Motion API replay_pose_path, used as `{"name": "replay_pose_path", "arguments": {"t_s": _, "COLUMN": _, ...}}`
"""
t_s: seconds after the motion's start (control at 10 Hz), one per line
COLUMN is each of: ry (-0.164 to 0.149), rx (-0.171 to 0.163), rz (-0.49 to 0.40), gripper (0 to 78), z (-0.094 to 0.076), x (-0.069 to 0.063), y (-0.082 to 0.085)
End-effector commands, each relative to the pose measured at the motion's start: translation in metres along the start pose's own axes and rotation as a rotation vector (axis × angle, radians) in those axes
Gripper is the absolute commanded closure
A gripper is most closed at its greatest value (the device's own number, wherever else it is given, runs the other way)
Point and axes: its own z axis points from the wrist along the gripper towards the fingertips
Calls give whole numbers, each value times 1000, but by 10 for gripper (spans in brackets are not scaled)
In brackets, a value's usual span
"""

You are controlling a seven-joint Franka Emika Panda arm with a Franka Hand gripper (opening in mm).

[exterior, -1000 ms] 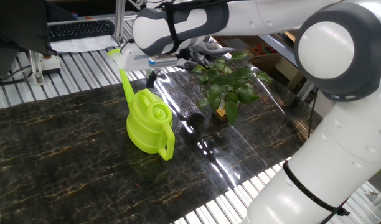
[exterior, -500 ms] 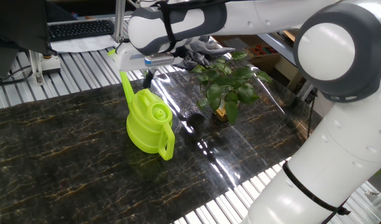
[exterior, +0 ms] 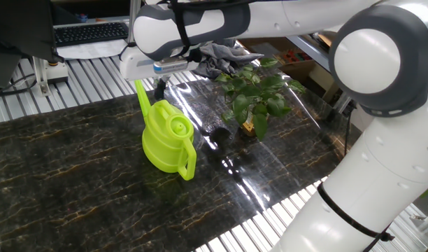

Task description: Water the plant

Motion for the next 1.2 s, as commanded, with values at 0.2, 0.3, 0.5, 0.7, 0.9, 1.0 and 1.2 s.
{"name": "replay_pose_path", "arguments": {"t_s": 0.2, "ry": -15, "rx": -10, "rz": -4, "gripper": 776, "z": 19, "x": 10, "y": -19}}
{"name": "replay_pose_path", "arguments": {"t_s": 0.3, "ry": -12, "rx": -9, "rz": 5, "gripper": 776, "z": 24, "x": 13, "y": -22}}
{"name": "replay_pose_path", "arguments": {"t_s": 0.5, "ry": -12, "rx": -13, "rz": 0, "gripper": 776, "z": 27, "x": 16, "y": -23}}
{"name": "replay_pose_path", "arguments": {"t_s": 0.7, "ry": -14, "rx": -15, "rz": 2, "gripper": 776, "z": 26, "x": 16, "y": -23}}
{"name": "replay_pose_path", "arguments": {"t_s": 0.9, "ry": 4, "rx": -26, "rz": 14, "gripper": 776, "z": 26, "x": 16, "y": -23}}
{"name": "replay_pose_path", "arguments": {"t_s": 1.0, "ry": 7, "rx": -27, "rz": 14, "gripper": 776, "z": 26, "x": 16, "y": -23}}
{"name": "replay_pose_path", "arguments": {"t_s": 1.2, "ry": 30, "rx": -37, "rz": 17, "gripper": 776, "z": 26, "x": 16, "y": -23}}
